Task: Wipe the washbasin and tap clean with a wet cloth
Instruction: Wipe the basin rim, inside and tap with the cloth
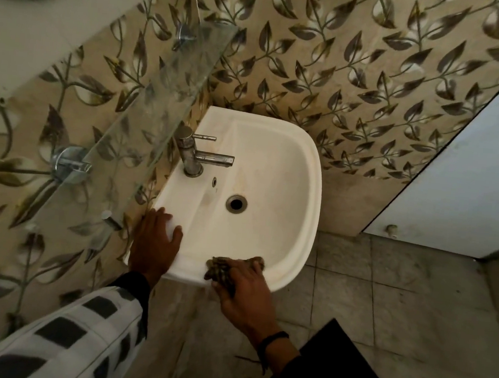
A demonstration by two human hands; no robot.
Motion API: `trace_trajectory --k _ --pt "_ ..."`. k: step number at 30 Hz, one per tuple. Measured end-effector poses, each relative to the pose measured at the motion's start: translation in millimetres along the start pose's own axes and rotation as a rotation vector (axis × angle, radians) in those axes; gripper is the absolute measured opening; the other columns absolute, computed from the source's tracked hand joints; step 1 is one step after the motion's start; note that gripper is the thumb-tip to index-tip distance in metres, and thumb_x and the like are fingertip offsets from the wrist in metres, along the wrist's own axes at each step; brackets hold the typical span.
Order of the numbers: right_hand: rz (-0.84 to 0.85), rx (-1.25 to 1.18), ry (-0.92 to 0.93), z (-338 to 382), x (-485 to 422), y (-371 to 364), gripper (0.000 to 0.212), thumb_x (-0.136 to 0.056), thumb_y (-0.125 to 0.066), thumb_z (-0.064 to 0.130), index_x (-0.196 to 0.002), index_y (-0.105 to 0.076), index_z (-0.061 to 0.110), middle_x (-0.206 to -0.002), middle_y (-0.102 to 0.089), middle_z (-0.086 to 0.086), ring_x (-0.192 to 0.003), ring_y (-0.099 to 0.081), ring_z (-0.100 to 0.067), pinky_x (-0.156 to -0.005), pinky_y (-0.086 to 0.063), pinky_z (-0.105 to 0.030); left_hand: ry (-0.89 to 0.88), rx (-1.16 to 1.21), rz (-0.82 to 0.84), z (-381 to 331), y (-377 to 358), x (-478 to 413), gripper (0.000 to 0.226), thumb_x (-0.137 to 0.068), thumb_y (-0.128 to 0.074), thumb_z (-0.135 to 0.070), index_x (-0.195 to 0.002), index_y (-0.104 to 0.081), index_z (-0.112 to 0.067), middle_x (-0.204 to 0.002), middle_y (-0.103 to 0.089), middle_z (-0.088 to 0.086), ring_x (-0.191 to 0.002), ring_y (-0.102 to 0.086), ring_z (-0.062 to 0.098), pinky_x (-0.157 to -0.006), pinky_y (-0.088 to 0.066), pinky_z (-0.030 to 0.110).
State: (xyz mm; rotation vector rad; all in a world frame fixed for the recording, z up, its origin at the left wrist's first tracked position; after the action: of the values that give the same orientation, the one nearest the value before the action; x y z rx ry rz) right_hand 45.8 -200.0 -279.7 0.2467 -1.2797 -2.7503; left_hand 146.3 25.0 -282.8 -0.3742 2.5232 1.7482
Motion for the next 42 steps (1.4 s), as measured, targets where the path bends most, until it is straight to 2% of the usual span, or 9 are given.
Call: trace_trajectory --k 3,6,9,15,21,26,31,38,42 --pt "-0.087 0.062 -0.112 -11.6 12.3 4.6 0.048 -0.093 -0.045 0.060 -0.123 -0.064 0.028 -0.131 -0.062 0.012 -0.131 -0.048 -0.008 -0.122 -0.020 -0.043 -0.006 -0.002 -0.006 2.5 -1.8 -0.7 0.042 -0.093 -0.063 -0.033 -0.127 -0.057 -0.009 -0.139 -0.054 0.016 -0.134 -0.045 0.035 -0.115 -0.032 0.050" --pt "-0.105 0.034 -0.167 -3.6 16.4 -0.6 0.060 -0.094 -0.030 0.071 -0.120 -0.066 0.030 -0.134 -0.060 0.012 -0.134 -0.044 -0.007 -0.123 -0.010 -0.037 -0.015 -0.015 0.001 2.7 -2.2 -0.5 0.040 -0.093 -0.061 -0.033 -0.125 -0.057 -0.009 -0.136 -0.055 0.016 -0.130 -0.046 0.035 -0.115 -0.034 0.050" --pt "-0.066 0.042 -0.127 -16.6 16.5 8.4 0.062 -0.098 -0.021 0.065 -0.112 -0.070 0.030 -0.137 -0.059 0.012 -0.137 -0.041 -0.004 -0.123 -0.011 -0.034 -0.030 -0.022 0.004 1.0 -0.5 -0.9 0.040 -0.093 -0.061 -0.032 -0.124 -0.057 -0.008 -0.136 -0.055 0.015 -0.129 -0.047 0.035 -0.115 -0.034 0.051" --pt "-0.167 -0.010 -0.157 6.0 6.4 -2.9 0.038 -0.098 -0.046 0.042 -0.096 -0.074 0.016 -0.116 -0.071 0.003 -0.118 -0.058 -0.013 -0.117 -0.021 -0.032 -0.040 -0.024 -0.003 -5.0 3.6 0.4 0.039 -0.092 -0.063 -0.029 -0.123 -0.059 -0.005 -0.134 -0.057 0.017 -0.127 -0.049 0.037 -0.114 -0.034 0.050" --pt "-0.015 -0.089 -0.071 47.1 -25.3 -32.1 0.036 -0.098 -0.046 0.043 -0.102 -0.072 0.017 -0.120 -0.068 0.004 -0.115 -0.057 -0.013 -0.109 -0.033 -0.034 -0.065 -0.014 -0.008 -4.8 2.9 -1.3 0.039 -0.092 -0.064 -0.026 -0.122 -0.059 -0.002 -0.133 -0.057 0.018 -0.127 -0.049 0.037 -0.112 -0.036 0.050" --pt "-0.199 -0.029 0.001 -1.3 0.2 3.6 0.022 -0.094 -0.056 0.032 -0.090 -0.073 0.018 -0.106 -0.073 0.002 -0.103 -0.059 -0.011 -0.102 -0.043 -0.038 -0.058 -0.018 -0.023 -3.0 1.9 -2.0 0.038 -0.092 -0.063 -0.030 -0.121 -0.058 -0.006 -0.133 -0.056 0.016 -0.126 -0.048 0.034 -0.113 -0.035 0.048" --pt "-0.296 -0.008 -0.126 -1.7 5.6 -1.7 0.023 -0.092 -0.055 0.029 -0.080 -0.069 0.015 -0.096 -0.071 0.002 -0.097 -0.057 -0.013 -0.105 -0.041 -0.039 -0.041 0.026 -0.020 -3.1 3.2 0.6 0.039 -0.091 -0.064 -0.028 -0.122 -0.059 -0.005 -0.135 -0.055 0.016 -0.128 -0.048 0.035 -0.112 -0.037 0.049" --pt "-0.106 -0.079 -0.026 51.5 -17.9 -34.6 0.031 -0.095 -0.050 0.033 -0.100 -0.071 0.012 -0.121 -0.068 -0.004 -0.120 -0.056 -0.019 -0.113 -0.034 -0.037 -0.069 0.000 -0.014 -1.3 0.8 -2.9 0.040 -0.092 -0.063 -0.029 -0.123 -0.058 -0.003 -0.133 -0.056 0.018 -0.127 -0.049 0.035 -0.111 -0.038 0.050" --pt "-0.176 -0.068 -0.015 7.5 1.9 -0.6 0.027 -0.094 -0.053 0.031 -0.100 -0.072 0.012 -0.116 -0.070 -0.001 -0.109 -0.059 -0.015 -0.105 -0.042 -0.036 -0.082 -0.004 -0.026 -0.9 0.0 -5.3 0.039 -0.092 -0.061 -0.031 -0.121 -0.058 -0.005 -0.131 -0.056 0.016 -0.123 -0.049 0.033 -0.110 -0.038 0.047"
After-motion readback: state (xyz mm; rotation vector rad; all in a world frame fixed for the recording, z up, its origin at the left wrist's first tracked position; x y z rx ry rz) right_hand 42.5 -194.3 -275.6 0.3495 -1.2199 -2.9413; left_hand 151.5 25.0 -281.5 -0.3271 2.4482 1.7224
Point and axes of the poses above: each hand's wrist, its own x-axis away from the middle knuckle, its own y-axis out of the back of the hand, z = x × y, the point moved 4 cm from there along -x, towards the middle knuckle
